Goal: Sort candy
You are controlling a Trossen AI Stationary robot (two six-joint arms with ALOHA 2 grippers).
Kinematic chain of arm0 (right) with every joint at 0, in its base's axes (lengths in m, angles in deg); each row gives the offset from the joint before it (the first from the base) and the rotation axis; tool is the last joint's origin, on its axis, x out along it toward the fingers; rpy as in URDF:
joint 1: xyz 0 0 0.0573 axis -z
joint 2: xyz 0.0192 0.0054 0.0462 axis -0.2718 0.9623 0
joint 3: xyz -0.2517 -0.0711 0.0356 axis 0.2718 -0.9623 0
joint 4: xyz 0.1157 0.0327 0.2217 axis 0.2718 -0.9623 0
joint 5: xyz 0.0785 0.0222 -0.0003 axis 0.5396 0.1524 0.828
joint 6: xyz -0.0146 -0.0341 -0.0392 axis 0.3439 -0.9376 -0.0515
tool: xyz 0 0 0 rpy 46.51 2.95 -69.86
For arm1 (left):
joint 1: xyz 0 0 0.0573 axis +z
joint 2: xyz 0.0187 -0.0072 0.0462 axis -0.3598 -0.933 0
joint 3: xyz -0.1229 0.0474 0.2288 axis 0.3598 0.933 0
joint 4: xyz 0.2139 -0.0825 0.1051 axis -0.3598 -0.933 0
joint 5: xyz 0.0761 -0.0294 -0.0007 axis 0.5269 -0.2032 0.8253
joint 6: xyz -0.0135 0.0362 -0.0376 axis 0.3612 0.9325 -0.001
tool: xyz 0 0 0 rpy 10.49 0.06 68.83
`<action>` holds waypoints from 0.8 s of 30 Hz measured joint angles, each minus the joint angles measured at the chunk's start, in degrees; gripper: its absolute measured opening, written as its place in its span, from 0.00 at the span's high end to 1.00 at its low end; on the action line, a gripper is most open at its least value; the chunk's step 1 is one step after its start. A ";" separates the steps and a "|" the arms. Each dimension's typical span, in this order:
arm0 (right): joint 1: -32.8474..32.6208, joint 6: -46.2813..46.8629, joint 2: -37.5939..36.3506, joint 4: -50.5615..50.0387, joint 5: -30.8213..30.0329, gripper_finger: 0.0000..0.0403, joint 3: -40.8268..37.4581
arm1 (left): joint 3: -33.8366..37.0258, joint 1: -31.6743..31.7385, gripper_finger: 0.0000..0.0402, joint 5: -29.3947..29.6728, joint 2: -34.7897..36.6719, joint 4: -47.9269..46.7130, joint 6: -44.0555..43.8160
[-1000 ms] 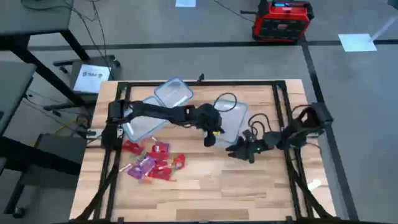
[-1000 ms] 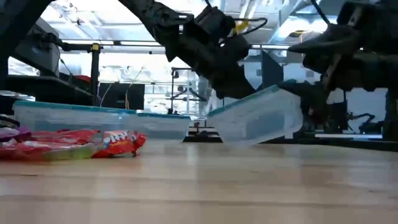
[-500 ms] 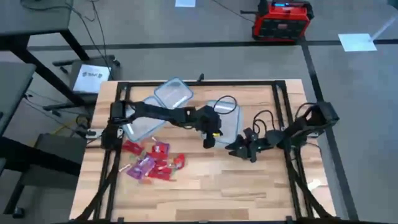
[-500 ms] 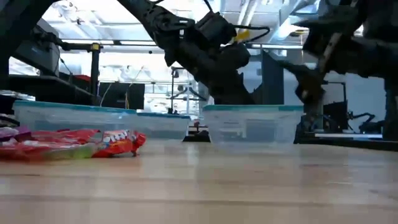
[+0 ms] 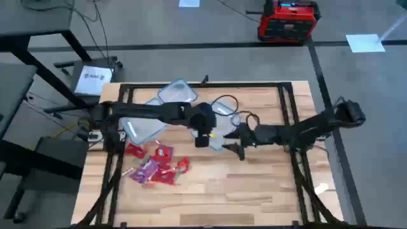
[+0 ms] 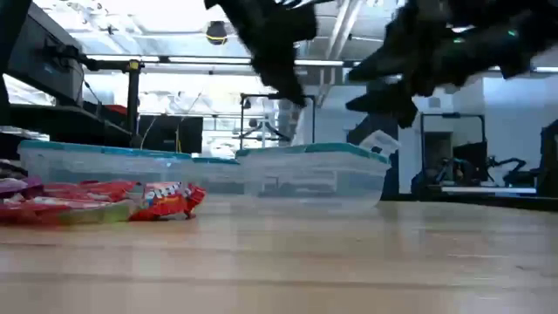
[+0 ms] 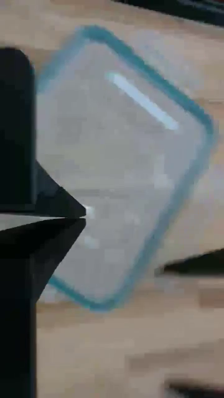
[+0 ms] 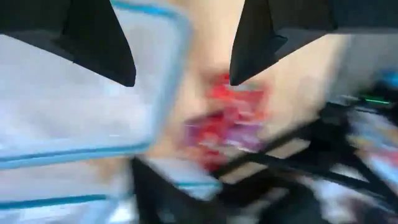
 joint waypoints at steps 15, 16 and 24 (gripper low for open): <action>6.80 -2.94 7.90 -12.61 1.33 0.38 3.10 | 16.06 -0.93 1.00 -4.10 -0.39 18.06 -11.09; 7.00 -2.96 7.95 -12.53 1.51 0.38 3.10 | 16.74 -1.58 1.00 -4.60 -0.37 19.18 -12.22; 9.47 -2.58 7.49 -7.33 1.49 0.38 3.10 | 23.18 -7.65 1.00 -5.22 -0.73 41.53 -18.90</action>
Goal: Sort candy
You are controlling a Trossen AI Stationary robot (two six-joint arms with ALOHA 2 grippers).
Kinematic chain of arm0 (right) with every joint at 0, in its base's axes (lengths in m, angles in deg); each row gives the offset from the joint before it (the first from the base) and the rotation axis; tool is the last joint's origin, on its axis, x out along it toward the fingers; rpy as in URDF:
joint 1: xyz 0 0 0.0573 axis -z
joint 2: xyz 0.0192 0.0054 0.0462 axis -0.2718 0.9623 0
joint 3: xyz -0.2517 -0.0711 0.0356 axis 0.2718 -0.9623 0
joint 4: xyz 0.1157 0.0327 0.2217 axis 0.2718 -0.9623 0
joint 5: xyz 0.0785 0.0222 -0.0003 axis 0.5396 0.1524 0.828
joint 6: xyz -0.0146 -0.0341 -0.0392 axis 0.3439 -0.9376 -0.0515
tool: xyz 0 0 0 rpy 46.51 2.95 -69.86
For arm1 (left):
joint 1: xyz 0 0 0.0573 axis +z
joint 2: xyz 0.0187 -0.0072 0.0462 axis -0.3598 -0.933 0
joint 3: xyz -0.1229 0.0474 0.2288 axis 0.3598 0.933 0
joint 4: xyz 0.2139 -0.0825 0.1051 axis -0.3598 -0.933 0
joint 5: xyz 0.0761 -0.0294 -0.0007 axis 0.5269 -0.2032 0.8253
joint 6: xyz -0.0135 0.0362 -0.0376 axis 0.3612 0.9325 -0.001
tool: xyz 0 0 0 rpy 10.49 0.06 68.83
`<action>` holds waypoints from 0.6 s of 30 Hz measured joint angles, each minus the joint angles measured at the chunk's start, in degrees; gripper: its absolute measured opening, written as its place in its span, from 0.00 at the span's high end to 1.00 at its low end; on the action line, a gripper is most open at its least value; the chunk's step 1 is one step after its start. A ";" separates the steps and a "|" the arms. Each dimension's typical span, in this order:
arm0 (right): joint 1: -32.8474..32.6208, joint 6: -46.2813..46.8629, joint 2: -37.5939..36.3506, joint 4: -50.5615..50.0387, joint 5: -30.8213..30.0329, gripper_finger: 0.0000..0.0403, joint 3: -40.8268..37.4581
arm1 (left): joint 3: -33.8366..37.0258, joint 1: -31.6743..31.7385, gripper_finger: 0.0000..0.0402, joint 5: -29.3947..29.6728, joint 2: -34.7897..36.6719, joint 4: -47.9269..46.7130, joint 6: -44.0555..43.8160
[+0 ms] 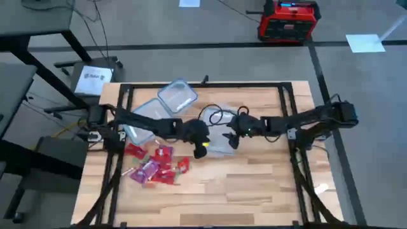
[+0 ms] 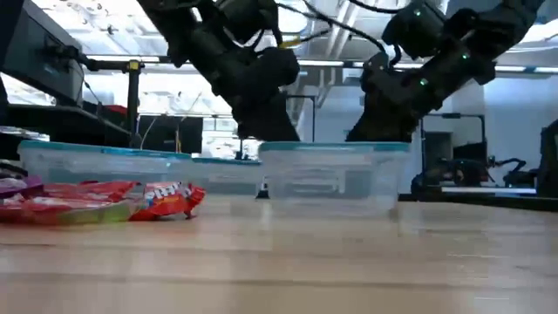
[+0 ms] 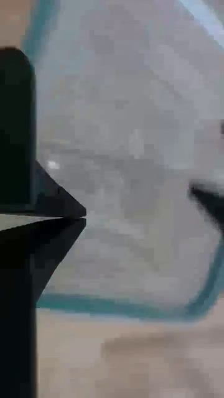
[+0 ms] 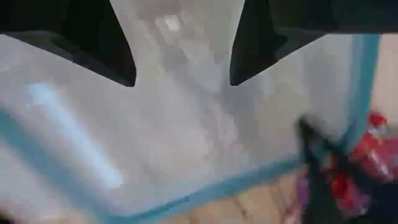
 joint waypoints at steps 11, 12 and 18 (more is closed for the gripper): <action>-6.65 4.39 -7.83 -4.07 6.84 0.38 4.28 | -9.60 -2.88 1.00 6.99 9.33 -20.55 14.79; -8.24 5.13 -8.09 -6.79 6.84 0.38 4.24 | -9.59 -2.08 1.00 8.48 9.92 -23.18 16.91; -14.28 8.97 -1.70 -11.58 5.07 0.38 3.19 | -9.53 5.80 1.00 0.84 6.43 -23.85 22.32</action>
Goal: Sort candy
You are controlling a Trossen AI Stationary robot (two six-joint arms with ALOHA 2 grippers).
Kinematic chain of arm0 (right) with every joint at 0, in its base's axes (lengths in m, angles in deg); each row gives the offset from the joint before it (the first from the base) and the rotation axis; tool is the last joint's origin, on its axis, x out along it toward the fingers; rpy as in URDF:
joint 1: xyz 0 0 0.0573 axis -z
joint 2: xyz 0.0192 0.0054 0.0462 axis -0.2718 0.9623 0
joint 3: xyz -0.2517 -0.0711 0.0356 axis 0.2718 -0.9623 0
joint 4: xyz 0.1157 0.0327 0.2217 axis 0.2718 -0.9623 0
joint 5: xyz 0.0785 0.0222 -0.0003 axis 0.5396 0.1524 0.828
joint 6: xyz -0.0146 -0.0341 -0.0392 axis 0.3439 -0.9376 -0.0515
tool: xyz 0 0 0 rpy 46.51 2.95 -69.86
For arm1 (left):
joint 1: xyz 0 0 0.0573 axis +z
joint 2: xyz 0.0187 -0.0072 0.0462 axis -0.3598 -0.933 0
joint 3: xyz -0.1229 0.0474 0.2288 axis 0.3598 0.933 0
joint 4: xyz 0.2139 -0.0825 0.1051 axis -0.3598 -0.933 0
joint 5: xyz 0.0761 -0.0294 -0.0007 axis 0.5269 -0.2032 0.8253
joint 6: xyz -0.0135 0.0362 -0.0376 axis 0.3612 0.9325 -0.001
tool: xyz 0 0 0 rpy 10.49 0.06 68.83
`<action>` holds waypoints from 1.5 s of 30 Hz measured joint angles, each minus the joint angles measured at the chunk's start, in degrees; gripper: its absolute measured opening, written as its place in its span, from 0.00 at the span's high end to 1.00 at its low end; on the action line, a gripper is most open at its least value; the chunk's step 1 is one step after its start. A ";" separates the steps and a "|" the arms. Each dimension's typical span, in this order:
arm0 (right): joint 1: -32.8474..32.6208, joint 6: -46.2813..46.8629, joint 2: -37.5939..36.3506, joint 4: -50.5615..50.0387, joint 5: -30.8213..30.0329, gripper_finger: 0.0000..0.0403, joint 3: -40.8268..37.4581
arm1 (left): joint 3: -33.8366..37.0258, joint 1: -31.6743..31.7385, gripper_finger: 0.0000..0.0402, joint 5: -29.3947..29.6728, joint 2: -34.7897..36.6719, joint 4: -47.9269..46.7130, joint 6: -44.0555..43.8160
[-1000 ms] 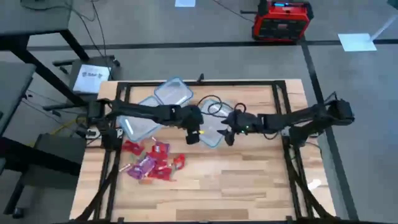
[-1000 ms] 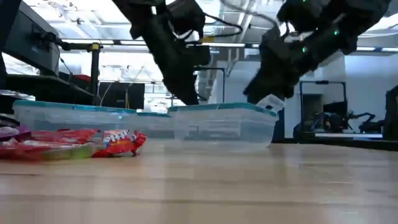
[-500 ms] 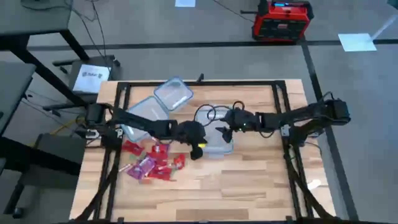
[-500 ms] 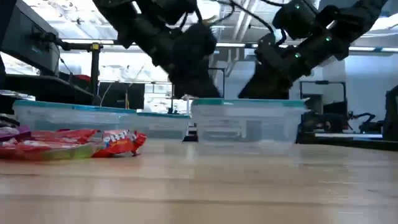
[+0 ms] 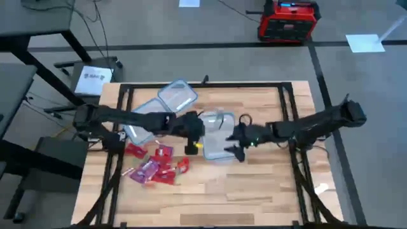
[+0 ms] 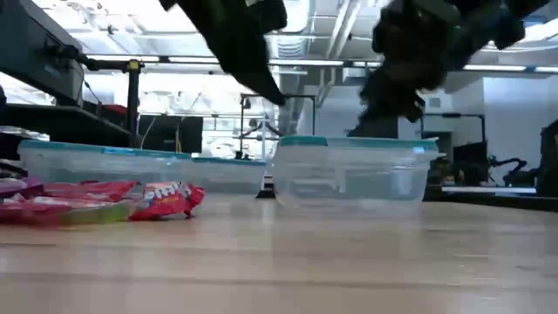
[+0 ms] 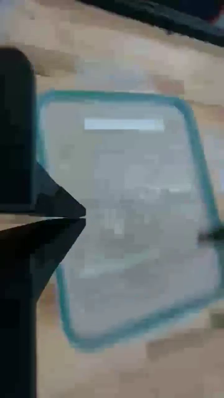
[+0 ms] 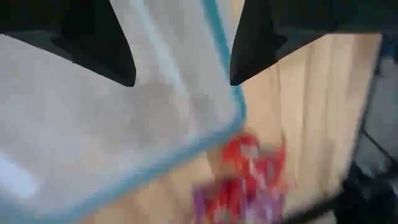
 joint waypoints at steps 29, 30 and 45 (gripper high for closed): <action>-0.78 5.73 -14.71 -23.92 -1.00 0.38 9.42 | -11.58 -8.35 1.00 -1.98 -10.76 -3.06 -12.06; -4.33 9.46 -14.95 -22.58 -1.33 0.38 7.89 | -11.17 -8.33 1.00 -1.94 -10.76 -3.18 -11.19; -11.99 27.80 -2.43 32.22 -9.73 0.38 -25.16 | -4.86 0.02 1.00 -4.85 -16.85 6.72 -5.08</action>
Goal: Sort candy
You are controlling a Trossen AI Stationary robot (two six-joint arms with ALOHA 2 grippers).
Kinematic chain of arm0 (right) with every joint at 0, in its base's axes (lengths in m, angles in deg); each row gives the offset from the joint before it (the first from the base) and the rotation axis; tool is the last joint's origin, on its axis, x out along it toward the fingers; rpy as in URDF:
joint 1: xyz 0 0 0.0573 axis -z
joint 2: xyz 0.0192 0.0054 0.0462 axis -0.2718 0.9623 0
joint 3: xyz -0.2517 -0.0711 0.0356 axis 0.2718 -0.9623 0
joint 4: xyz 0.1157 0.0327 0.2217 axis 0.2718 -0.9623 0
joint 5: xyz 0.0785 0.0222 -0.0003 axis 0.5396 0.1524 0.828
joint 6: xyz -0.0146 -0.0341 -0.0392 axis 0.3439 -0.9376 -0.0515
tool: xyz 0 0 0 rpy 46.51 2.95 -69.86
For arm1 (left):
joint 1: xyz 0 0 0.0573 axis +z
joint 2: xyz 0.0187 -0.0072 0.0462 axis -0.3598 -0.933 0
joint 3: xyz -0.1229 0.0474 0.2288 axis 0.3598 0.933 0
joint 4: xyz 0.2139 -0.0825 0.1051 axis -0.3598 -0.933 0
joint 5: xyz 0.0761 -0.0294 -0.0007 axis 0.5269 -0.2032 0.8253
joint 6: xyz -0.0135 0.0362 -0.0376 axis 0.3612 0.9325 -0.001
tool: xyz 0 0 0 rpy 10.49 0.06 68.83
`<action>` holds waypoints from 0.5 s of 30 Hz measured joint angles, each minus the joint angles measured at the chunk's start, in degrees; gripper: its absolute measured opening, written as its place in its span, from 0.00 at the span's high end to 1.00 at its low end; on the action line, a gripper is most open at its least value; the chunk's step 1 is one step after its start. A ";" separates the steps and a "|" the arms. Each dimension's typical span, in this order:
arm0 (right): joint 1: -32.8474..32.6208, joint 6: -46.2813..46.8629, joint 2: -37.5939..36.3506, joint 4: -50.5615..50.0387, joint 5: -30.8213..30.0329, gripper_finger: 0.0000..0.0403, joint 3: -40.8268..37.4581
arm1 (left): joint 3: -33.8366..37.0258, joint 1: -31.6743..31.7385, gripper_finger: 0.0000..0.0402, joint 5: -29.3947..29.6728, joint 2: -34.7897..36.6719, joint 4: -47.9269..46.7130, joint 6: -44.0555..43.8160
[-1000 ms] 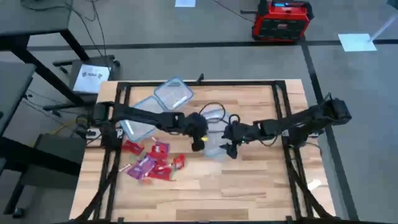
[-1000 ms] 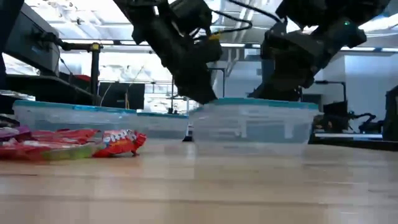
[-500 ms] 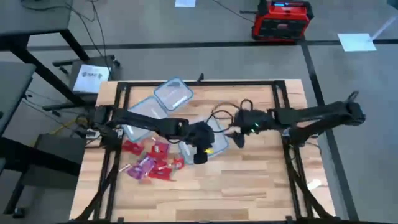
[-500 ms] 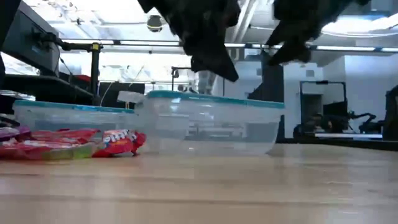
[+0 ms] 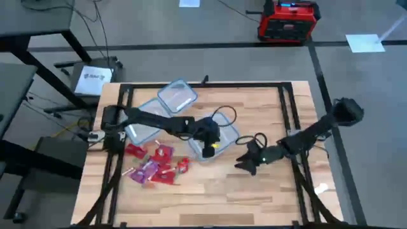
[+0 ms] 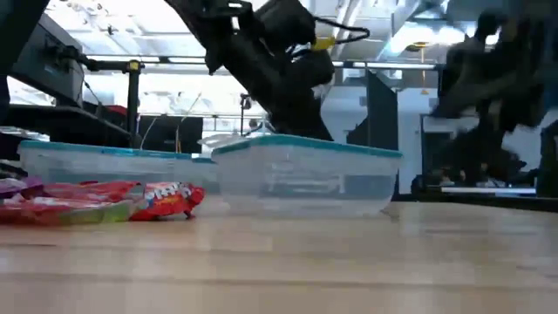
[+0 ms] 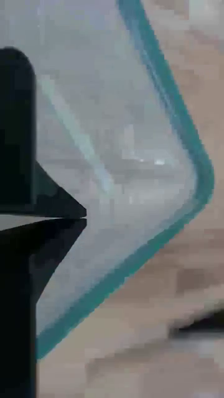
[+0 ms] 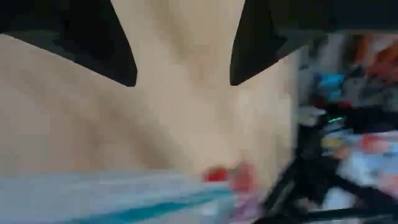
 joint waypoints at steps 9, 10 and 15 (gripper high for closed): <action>11.56 -11.97 5.53 20.45 6.84 0.38 -6.55 | 0.24 0.20 1.00 -4.24 -0.39 3.49 1.89; 12.69 -12.67 6.61 21.57 7.74 0.38 -6.39 | 0.28 0.18 1.00 -4.67 -0.39 3.79 1.58; 15.95 -15.19 12.05 26.53 10.31 0.38 -4.82 | 0.31 0.16 1.00 -4.79 -0.41 4.17 1.30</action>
